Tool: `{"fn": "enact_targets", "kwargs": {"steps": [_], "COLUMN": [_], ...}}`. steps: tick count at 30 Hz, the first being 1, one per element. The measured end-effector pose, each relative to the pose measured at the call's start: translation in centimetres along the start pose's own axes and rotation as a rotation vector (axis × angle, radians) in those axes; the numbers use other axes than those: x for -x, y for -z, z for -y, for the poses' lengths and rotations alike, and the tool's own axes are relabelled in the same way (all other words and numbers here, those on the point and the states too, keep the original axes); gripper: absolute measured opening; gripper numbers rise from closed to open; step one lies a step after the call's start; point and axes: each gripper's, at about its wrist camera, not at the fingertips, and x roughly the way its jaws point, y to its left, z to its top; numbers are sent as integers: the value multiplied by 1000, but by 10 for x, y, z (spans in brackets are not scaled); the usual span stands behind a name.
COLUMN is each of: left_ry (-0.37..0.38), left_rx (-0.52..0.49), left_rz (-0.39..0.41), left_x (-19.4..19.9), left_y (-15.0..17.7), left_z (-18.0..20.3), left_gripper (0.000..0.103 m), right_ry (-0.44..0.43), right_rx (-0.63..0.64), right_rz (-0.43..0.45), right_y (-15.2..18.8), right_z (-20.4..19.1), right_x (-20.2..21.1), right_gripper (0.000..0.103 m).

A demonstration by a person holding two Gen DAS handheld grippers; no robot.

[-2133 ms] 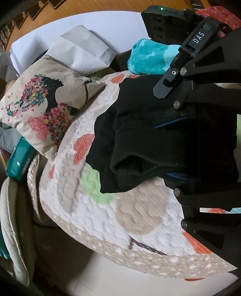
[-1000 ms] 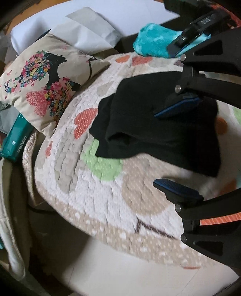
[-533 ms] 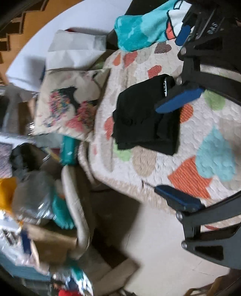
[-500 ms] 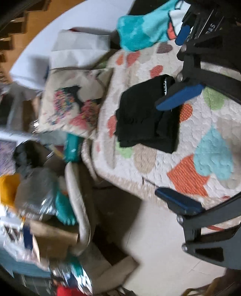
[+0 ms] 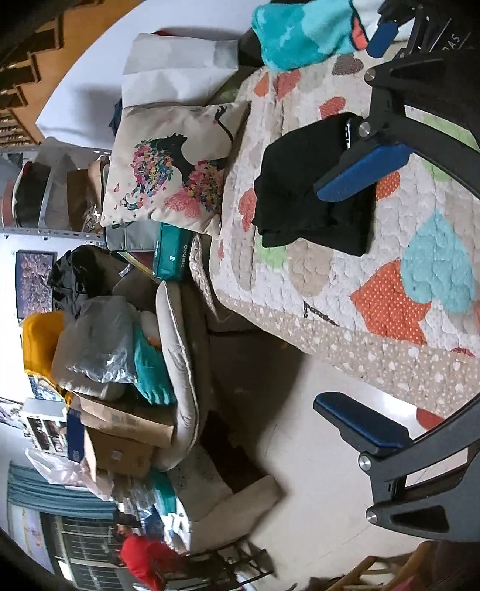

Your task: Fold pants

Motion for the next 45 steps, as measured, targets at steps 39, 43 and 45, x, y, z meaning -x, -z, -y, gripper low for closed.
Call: {"fn": "enact_targets", "kwargs": {"steps": [39,43,45], "left_ry": [93,92,96], "left_rx": [-74,-79,-78], "left_rz": [-257,-270,-281], "left_x": [-34,-36,-37], "left_y": [28,30,31], "left_z": [32,33,33], "left_gripper": [103,103,103], "right_ry": [16,18,21], "right_rx": [-16,-12,-15], "right_rz": [-72,-77,-79], "right_y": [10,10,10], "right_z": [9,10,11], "right_x": [-25,-27,-28], "right_gripper": [81,81,82]}}
